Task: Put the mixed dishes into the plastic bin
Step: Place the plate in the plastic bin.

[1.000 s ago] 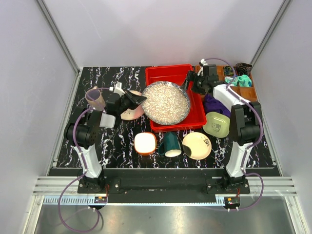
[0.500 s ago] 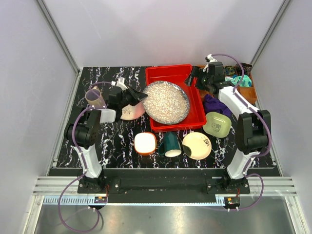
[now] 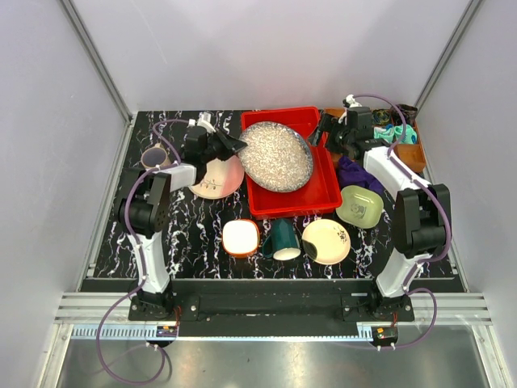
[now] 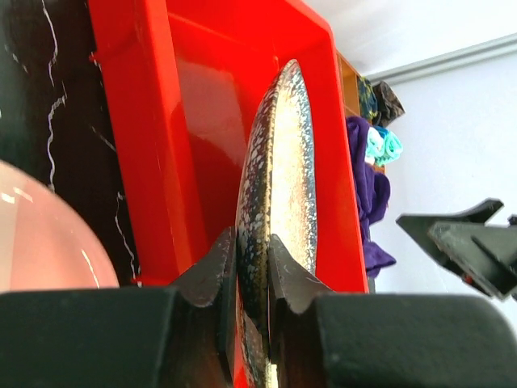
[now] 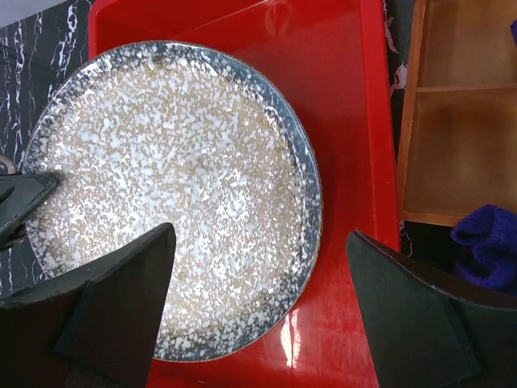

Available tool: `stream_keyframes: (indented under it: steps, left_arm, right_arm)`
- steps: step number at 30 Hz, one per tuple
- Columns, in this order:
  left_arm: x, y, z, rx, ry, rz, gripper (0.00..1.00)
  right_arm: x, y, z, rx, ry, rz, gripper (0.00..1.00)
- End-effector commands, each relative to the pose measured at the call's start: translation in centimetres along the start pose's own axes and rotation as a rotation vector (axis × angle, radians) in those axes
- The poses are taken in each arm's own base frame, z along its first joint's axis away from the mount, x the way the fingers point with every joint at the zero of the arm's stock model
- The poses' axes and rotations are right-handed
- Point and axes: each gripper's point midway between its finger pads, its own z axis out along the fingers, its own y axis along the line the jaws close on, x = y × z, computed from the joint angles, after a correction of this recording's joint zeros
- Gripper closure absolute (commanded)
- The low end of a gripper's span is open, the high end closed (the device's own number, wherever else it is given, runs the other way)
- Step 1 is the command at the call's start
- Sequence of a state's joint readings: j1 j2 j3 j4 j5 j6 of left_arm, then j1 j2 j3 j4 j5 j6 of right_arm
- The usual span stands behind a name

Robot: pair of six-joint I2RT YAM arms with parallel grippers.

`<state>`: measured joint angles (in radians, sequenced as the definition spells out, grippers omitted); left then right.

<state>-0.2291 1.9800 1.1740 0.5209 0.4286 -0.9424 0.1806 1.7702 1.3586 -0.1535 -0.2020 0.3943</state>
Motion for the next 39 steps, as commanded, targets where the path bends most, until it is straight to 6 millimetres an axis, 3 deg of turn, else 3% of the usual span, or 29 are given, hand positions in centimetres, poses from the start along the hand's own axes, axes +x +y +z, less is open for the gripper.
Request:
stream_keyframes:
  steps: [1,11,13,18,28,39]
  left_arm:
    - [-6.2,-10.6,-0.4,0.286,-0.138,0.064,1.00]
    - [-6.1,-11.8,3.2,0.270,-0.118,0.064,1.00]
    - [-6.6,-12.9,3.7,0.285,-0.126,0.073,1.00]
    - [-7.3,-13.2,5.2,0.272,-0.135,0.077,1.00]
    - [-9.1,-13.7,6.7,0.247,-0.169,0.075,1.00]
    - [-8.9,-12.8,7.4,0.234,-0.166,0.068,1.00]
  right_arm:
    - [-2.6,1.2,-1.7,-0.035,-0.087,0.005,0.05]
    - [-2.2,0.8,-1.9,-0.032,-0.081,0.009,0.04]
    - [-2.1,0.4,-2.0,-0.027,-0.079,0.013,0.04]
    - [-2.2,0.2,-2.2,-0.030,-0.085,0.024,0.04]
    - [-1.7,-0.1,-2.1,-0.035,-0.078,0.040,0.04]
    - [-1.1,-0.4,-1.8,-0.038,-0.064,0.045,0.04]
